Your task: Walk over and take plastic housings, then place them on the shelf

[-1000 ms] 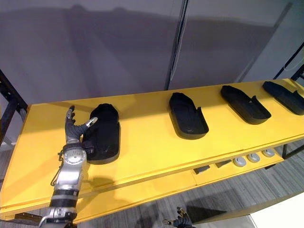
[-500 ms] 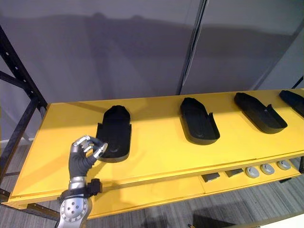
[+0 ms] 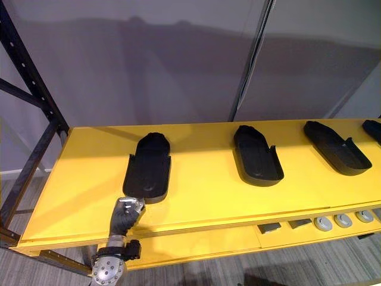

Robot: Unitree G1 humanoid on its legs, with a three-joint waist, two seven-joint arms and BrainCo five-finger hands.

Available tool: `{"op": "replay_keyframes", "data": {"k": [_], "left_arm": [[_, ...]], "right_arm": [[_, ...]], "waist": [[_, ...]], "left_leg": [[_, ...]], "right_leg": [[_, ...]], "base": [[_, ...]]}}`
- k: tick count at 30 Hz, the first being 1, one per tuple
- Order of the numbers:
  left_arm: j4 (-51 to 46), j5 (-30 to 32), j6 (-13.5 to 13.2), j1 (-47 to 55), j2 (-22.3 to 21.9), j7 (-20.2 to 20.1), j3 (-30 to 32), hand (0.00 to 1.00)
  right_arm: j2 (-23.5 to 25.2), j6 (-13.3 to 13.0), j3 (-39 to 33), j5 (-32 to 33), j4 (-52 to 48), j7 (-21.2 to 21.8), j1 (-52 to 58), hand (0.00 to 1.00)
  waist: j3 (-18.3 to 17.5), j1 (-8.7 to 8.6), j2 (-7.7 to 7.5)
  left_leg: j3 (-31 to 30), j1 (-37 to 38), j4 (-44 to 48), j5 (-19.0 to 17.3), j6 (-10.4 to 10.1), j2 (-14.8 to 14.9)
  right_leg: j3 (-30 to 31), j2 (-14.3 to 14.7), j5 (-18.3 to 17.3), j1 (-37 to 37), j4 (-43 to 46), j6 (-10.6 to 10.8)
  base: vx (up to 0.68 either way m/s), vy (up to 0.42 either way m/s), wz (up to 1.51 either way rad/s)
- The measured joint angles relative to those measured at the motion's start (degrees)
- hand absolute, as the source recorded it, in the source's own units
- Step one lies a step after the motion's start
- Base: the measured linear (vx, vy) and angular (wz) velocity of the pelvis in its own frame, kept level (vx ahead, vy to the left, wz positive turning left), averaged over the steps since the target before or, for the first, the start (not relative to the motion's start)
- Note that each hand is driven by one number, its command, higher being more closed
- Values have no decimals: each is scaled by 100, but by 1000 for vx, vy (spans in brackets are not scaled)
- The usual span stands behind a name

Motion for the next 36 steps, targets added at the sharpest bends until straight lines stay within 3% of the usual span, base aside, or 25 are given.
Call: {"op": "replay_keyframes", "data": {"k": [14, 27, 36], "left_arm": [[1176, 854, 167, -819, 160, -51, -146, 100], [1837, 977, 279, -1703, 193, 69, 124, 100], [2044, 1131, 453, -2001, 206, 72, 207, 100]], "right_arm": [[-28, 31, -2, -16, 143, 1, -38, 0], [-51, 68, -1, -189, 385, 48, -308, 0], [-71, 83, -1, -248, 506, 122, -461, 0]], "waist": [[-120, -31, 58], [-148, -282, 48], [-142, -344, 46]], "left_leg": [[79, 2, -39, 158, -36, 56], [138, -64, -39, 138, -62, 64], [147, -64, -42, 138, -62, 63]], "right_leg": [[36, 113, 16, -98, -84, -24], [111, 141, 194, -47, -388, -49], [141, 143, 213, -58, -396, -61]], "base": [[-62, -7, -3], [5, 3, -3], [-40, 2, -1]]}}
